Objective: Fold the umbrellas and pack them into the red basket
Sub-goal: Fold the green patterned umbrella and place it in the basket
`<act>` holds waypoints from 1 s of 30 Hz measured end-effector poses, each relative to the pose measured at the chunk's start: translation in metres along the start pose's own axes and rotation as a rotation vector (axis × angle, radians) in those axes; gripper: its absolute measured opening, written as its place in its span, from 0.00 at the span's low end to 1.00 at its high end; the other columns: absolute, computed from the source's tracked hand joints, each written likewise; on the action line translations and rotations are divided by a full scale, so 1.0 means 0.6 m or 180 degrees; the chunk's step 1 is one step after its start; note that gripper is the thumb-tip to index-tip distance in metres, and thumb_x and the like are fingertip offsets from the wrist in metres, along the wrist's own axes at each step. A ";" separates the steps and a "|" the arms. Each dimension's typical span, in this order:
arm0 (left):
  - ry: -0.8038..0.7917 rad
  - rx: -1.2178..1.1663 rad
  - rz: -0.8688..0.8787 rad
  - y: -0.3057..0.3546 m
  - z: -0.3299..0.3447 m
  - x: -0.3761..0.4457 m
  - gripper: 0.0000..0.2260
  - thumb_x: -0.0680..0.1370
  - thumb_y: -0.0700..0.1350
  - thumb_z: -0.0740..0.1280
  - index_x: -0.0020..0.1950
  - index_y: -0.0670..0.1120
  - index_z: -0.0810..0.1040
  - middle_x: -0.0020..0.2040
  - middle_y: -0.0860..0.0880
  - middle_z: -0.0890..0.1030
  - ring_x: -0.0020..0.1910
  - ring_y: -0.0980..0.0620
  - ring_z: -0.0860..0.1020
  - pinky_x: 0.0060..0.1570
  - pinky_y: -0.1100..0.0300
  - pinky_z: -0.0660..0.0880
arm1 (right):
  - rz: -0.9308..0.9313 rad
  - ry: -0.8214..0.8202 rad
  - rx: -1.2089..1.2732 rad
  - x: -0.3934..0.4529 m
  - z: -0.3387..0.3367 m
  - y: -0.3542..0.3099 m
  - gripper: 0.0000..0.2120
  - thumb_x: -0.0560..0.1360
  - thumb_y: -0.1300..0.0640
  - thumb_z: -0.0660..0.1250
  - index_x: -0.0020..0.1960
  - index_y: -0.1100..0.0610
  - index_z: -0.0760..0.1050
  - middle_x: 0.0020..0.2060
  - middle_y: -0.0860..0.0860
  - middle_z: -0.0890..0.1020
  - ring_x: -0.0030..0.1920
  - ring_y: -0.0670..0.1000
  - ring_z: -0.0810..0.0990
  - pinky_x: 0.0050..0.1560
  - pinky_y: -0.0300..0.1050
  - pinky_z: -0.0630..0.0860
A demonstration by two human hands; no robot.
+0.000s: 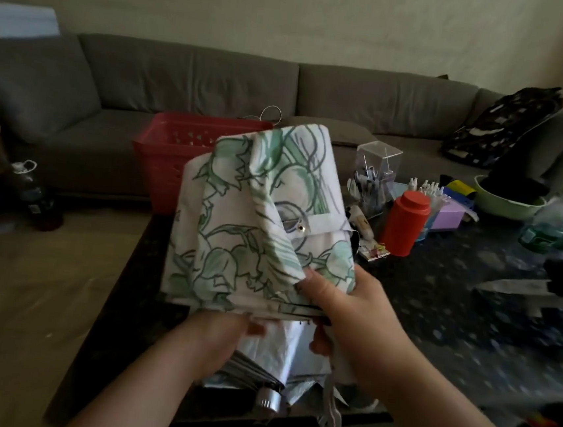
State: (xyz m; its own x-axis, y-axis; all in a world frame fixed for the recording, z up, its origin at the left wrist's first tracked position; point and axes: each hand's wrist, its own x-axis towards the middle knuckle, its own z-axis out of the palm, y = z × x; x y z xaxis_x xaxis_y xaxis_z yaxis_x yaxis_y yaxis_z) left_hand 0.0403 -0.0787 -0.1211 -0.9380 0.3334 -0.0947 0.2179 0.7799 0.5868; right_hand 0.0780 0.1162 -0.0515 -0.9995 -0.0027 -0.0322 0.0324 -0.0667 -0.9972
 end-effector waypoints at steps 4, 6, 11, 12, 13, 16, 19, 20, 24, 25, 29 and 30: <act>-0.1785 -0.0540 0.0752 0.073 -0.035 -0.073 0.10 0.83 0.53 0.67 0.63 0.60 0.82 0.57 0.58 0.86 0.54 0.61 0.83 0.60 0.62 0.78 | -0.0300 0.0324 -0.0677 0.009 -0.036 -0.020 0.07 0.74 0.50 0.78 0.50 0.46 0.82 0.38 0.51 0.86 0.32 0.51 0.80 0.31 0.49 0.76; -0.1765 -0.0271 0.0754 0.118 -0.045 -0.080 0.09 0.82 0.56 0.68 0.61 0.61 0.82 0.56 0.60 0.85 0.57 0.60 0.83 0.59 0.65 0.77 | -0.0397 0.0585 -0.1426 0.014 -0.053 -0.023 0.11 0.72 0.45 0.78 0.51 0.44 0.81 0.40 0.45 0.87 0.35 0.45 0.85 0.35 0.48 0.80; 0.0383 -0.1420 0.1868 0.186 -0.049 -0.083 0.13 0.79 0.42 0.72 0.60 0.58 0.84 0.62 0.59 0.83 0.66 0.55 0.80 0.64 0.60 0.76 | -0.0486 0.0839 -0.3117 0.013 -0.079 -0.035 0.14 0.67 0.36 0.71 0.46 0.43 0.75 0.37 0.43 0.84 0.38 0.44 0.83 0.40 0.53 0.83; 0.0987 -0.1184 0.2021 0.186 -0.039 -0.074 0.16 0.78 0.42 0.71 0.62 0.57 0.83 0.66 0.61 0.79 0.70 0.55 0.77 0.67 0.62 0.73 | -0.0471 0.0768 -0.3128 0.011 -0.078 -0.036 0.15 0.66 0.35 0.70 0.46 0.43 0.75 0.37 0.44 0.84 0.38 0.44 0.83 0.40 0.54 0.83; 0.1382 -0.1041 0.1968 0.181 -0.028 -0.063 0.18 0.77 0.43 0.71 0.65 0.56 0.81 0.68 0.62 0.75 0.73 0.55 0.74 0.70 0.62 0.71 | -0.0436 0.0716 -0.3088 0.008 -0.076 -0.037 0.16 0.66 0.34 0.70 0.47 0.43 0.77 0.37 0.43 0.84 0.38 0.44 0.83 0.40 0.53 0.84; 0.1979 -0.0995 0.1230 0.153 -0.010 -0.040 0.21 0.77 0.47 0.71 0.68 0.57 0.73 0.67 0.60 0.71 0.71 0.56 0.71 0.69 0.55 0.73 | -0.0165 0.0457 -0.2359 0.008 -0.072 -0.036 0.17 0.68 0.37 0.76 0.49 0.46 0.82 0.39 0.46 0.87 0.37 0.46 0.86 0.38 0.53 0.85; 0.1955 -0.0987 0.0689 0.121 -0.020 -0.025 0.25 0.75 0.53 0.73 0.71 0.59 0.69 0.64 0.59 0.75 0.67 0.54 0.75 0.64 0.49 0.78 | 0.0368 0.0031 -0.1218 0.015 -0.086 -0.037 0.17 0.71 0.45 0.80 0.54 0.52 0.82 0.43 0.56 0.87 0.35 0.55 0.80 0.31 0.51 0.78; 0.1885 -0.0984 0.0600 0.113 -0.025 -0.020 0.26 0.75 0.55 0.72 0.71 0.61 0.69 0.62 0.59 0.77 0.64 0.55 0.76 0.61 0.50 0.79 | 0.0521 -0.0134 -0.0988 0.015 -0.094 -0.041 0.22 0.70 0.45 0.80 0.57 0.53 0.80 0.44 0.60 0.85 0.36 0.58 0.78 0.31 0.50 0.76; 0.1781 -0.0914 0.0508 0.108 -0.033 -0.012 0.13 0.75 0.49 0.72 0.56 0.63 0.77 0.44 0.59 0.80 0.45 0.61 0.79 0.43 0.59 0.77 | 0.0749 -0.0574 -0.0860 0.009 -0.106 -0.052 0.30 0.67 0.45 0.83 0.64 0.53 0.76 0.53 0.69 0.83 0.40 0.60 0.76 0.30 0.48 0.74; 0.1748 -0.1017 0.0497 0.112 -0.033 -0.012 0.09 0.76 0.49 0.73 0.53 0.61 0.78 0.42 0.57 0.80 0.43 0.60 0.79 0.40 0.61 0.75 | 0.0709 -0.0575 -0.0913 0.006 -0.105 -0.051 0.30 0.68 0.46 0.83 0.64 0.53 0.76 0.53 0.68 0.83 0.39 0.60 0.78 0.30 0.48 0.74; 0.1985 -0.1098 0.0620 0.116 -0.028 -0.002 0.12 0.77 0.49 0.73 0.38 0.51 0.72 0.34 0.53 0.75 0.35 0.55 0.75 0.33 0.60 0.70 | 0.0571 -0.0536 -0.1158 -0.002 -0.100 -0.047 0.27 0.68 0.48 0.80 0.64 0.50 0.76 0.49 0.61 0.87 0.38 0.57 0.81 0.31 0.49 0.76; 0.2163 -0.1177 0.0530 0.112 -0.028 0.003 0.14 0.78 0.46 0.72 0.36 0.50 0.70 0.33 0.51 0.73 0.33 0.54 0.73 0.33 0.59 0.68 | 0.0560 -0.0553 -0.1083 -0.004 -0.100 -0.051 0.27 0.68 0.48 0.80 0.64 0.50 0.77 0.47 0.60 0.87 0.36 0.56 0.81 0.31 0.49 0.76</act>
State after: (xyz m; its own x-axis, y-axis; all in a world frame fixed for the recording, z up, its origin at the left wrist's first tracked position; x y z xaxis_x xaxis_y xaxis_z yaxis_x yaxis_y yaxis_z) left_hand 0.0488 -0.0346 -0.0685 -0.8861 -0.0592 0.4597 0.3780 0.4817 0.7906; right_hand 0.0791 0.1783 -0.0249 -0.9629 -0.1547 -0.2213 0.1714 0.2831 -0.9436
